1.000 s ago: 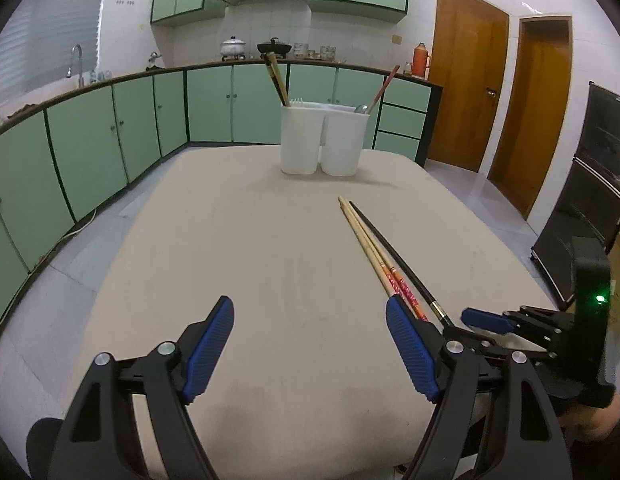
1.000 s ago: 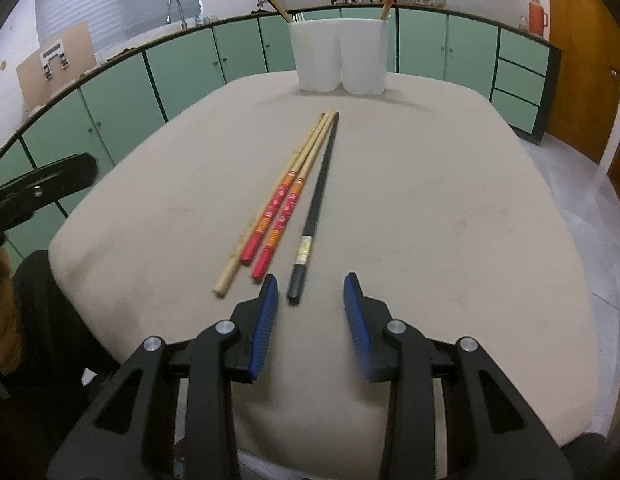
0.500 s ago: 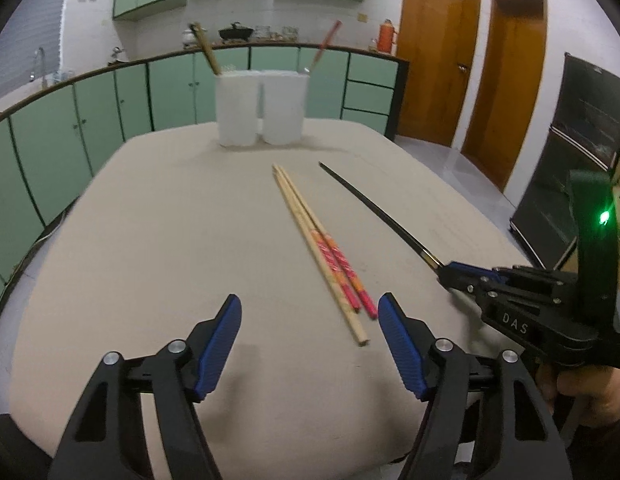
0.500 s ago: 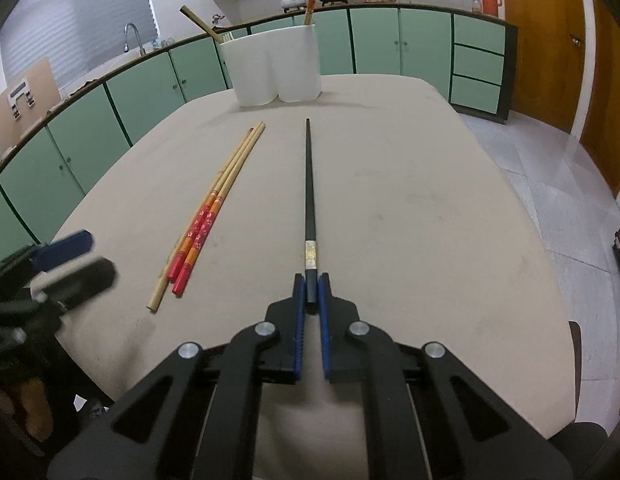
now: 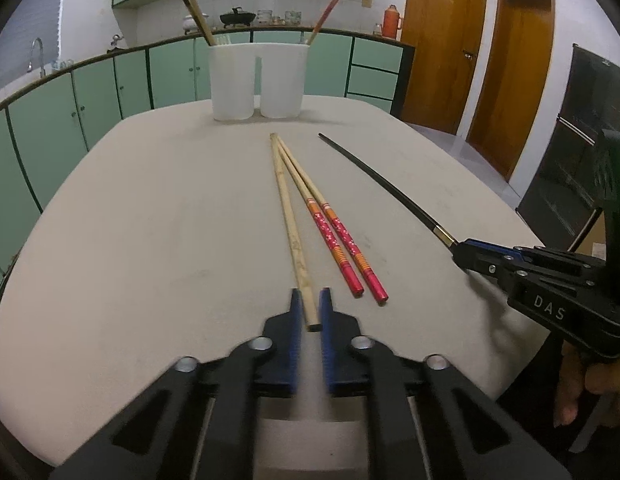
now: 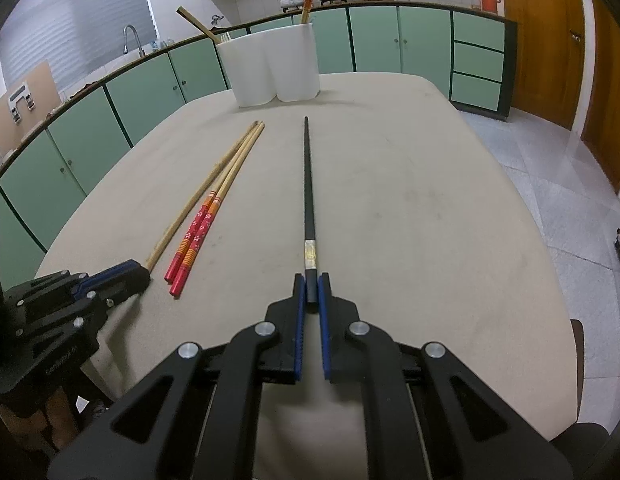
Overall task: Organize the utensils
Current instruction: 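Grasp a black chopstick with the right tool while the left tool grasps a plain wooden chopstick, then carry both chopsticks up to the white holder with both tools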
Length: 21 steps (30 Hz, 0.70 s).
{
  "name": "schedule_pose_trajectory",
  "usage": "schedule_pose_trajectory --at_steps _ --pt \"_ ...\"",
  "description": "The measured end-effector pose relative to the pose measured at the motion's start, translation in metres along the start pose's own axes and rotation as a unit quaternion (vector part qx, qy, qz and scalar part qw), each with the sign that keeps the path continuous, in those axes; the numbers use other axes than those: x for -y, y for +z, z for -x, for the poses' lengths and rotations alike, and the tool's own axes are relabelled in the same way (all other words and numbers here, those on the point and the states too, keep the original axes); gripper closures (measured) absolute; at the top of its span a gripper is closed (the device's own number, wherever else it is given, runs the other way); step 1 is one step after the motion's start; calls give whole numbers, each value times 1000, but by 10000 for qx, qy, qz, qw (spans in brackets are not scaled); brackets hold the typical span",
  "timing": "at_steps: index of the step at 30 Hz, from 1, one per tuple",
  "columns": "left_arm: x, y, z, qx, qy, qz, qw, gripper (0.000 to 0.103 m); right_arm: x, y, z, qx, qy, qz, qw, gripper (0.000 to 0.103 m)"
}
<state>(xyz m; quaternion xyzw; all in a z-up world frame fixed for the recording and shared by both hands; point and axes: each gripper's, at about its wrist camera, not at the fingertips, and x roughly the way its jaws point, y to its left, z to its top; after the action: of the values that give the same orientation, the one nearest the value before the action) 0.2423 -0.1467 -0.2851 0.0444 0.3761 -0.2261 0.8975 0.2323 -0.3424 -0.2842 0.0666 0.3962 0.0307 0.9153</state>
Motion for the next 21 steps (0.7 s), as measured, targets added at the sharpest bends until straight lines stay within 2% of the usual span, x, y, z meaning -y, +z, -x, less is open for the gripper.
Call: schedule_pose_trajectory --at_steps 3,8,16,17,21 --pt "-10 0 2 114 285 167 9994 96 -2 1 -1 8 -37 29 10000 97" --pt "-29 0 4 197 535 488 9972 96 -9 -1 -2 50 -104 147 9998 97" --pt "-39 -8 13 112 806 516 9953 96 -25 -4 -2 51 -43 336 9994 94" --pt "-38 -9 13 110 826 481 9954 94 -24 -4 -1 50 -34 298 9995 94" --pt "-34 -10 12 124 777 354 9963 77 -24 -7 1 61 -66 300 9995 93"
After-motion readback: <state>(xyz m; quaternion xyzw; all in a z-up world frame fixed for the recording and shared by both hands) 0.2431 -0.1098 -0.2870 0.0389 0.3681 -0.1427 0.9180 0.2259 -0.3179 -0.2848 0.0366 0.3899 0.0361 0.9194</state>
